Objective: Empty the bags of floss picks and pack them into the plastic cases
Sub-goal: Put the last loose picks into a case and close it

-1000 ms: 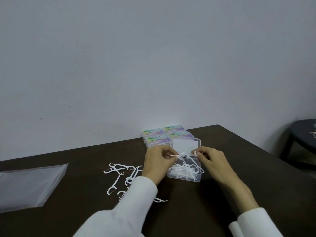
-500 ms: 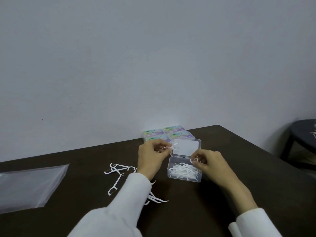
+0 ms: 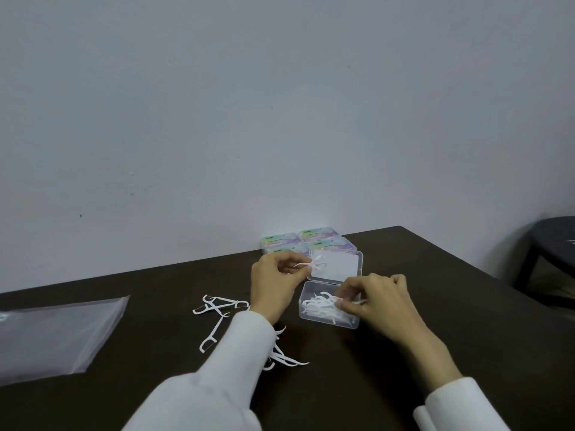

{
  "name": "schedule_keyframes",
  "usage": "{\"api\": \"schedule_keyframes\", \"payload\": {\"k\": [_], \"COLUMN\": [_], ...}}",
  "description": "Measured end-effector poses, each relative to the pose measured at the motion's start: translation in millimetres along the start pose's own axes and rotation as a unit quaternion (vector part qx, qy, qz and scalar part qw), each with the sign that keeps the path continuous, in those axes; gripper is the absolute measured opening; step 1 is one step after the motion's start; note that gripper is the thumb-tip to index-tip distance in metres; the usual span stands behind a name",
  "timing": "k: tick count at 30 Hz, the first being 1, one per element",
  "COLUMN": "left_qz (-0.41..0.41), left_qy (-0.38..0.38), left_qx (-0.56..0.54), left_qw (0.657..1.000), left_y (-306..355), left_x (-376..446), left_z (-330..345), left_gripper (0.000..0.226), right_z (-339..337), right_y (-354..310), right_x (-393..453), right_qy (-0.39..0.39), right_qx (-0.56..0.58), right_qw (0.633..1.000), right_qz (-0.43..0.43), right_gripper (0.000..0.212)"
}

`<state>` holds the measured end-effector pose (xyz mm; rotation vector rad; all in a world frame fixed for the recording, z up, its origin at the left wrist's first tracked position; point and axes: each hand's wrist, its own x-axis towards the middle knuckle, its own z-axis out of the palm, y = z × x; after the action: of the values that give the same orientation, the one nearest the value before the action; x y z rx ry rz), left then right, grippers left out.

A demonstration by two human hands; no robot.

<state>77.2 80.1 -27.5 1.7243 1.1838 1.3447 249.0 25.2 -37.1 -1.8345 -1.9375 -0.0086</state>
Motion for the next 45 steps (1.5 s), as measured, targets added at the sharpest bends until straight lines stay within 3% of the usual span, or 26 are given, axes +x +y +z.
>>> {"api": "schedule_keyframes", "payload": {"k": [4,9,14,17,26,30,37,41,45], "left_qz": [-0.002,-0.002,-0.003,-0.004,0.020,0.031,0.017,0.022,0.067], "left_qy": [0.001,0.004,0.009,-0.003,-0.122,-0.133,-0.104,-0.123,-0.152], "left_qx": [0.004,0.001,-0.013,-0.027,-0.029,0.084,0.064,0.082,0.168], "left_qw": [1.000,1.000,1.000,1.000,0.992,0.987,0.992,0.989,0.972], "left_y": [-1,-2,-2,-2,-2,-9,-16,-20,-21], "left_x": [0,1,3,2,-6,-9,-5,-5,-6], "left_z": [0,-1,-2,-1,8,11,6,5,5], "left_gripper": [0.011,0.011,0.011,0.012,0.011,0.017,0.017,0.017,0.022], "right_z": [-4,-2,3,5,-6,-1,2,2,2], "right_y": [2,2,-1,-4,0,3,1,-1,-4], "right_x": [-1,0,6,5,1,1,-1,-1,-1], "right_qy": [-0.013,0.020,0.023,-0.015,0.179,0.127,-0.012,-0.012,-0.005], "right_qx": [0.028,0.009,0.192,0.190,0.165,0.133,0.040,-0.001,-0.036], "right_qw": [0.999,1.000,0.981,0.981,0.969,0.982,0.999,1.000,0.999], "right_qz": [0.038,0.010,-0.012,-0.029,0.041,0.043,-0.023,-0.018,-0.030], "right_gripper": [0.010,0.006,0.021,0.015,0.020,0.020,0.011,0.014,0.016]}}
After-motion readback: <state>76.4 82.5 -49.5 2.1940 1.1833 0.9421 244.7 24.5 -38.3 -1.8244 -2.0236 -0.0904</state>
